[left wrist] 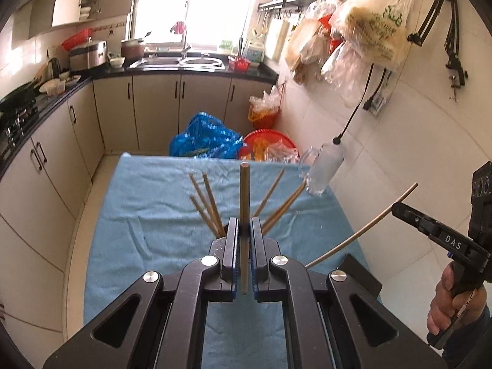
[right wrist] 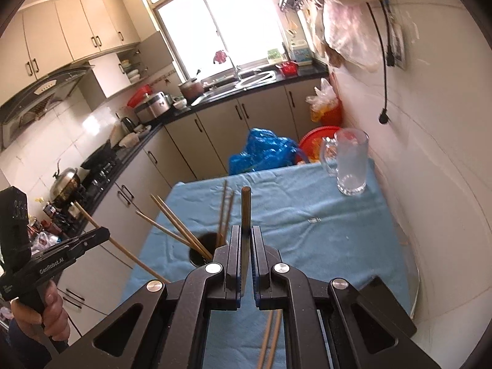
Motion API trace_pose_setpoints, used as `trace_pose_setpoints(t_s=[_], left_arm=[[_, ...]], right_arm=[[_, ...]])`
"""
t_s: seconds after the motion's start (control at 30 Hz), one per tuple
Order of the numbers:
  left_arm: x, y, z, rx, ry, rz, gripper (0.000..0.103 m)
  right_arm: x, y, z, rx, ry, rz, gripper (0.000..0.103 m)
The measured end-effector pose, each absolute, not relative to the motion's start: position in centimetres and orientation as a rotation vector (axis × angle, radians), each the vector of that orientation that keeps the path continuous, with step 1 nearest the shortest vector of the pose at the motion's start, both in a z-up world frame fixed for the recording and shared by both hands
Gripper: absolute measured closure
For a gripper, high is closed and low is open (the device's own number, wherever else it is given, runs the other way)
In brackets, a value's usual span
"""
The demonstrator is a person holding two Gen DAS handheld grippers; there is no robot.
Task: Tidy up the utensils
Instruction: 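Carry the chopstick with the right tool and lower it into the black holder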
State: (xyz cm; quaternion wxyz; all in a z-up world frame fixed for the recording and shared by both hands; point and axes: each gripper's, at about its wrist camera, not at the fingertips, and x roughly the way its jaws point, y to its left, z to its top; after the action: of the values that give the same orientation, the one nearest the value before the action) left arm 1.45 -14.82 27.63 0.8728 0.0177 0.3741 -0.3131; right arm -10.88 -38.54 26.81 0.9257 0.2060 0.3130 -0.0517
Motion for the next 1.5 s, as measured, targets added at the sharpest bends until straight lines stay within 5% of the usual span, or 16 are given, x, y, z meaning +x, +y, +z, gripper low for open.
trace_pose_setpoints(t_s=[0.53, 1.5], left_arm=[[5.3, -16.6, 30.6, 0.025, 0.722, -0.658, 0.097], [9.8, -17.0, 21.9, 0.024, 0.906, -0.601, 0.097]], right_arm=[[-5.5, -36.5, 30.5, 0.393, 0.588, -0.068, 0.097], [1.8, -35.5, 20.7, 0.407, 0.83, -0.082, 0.097]])
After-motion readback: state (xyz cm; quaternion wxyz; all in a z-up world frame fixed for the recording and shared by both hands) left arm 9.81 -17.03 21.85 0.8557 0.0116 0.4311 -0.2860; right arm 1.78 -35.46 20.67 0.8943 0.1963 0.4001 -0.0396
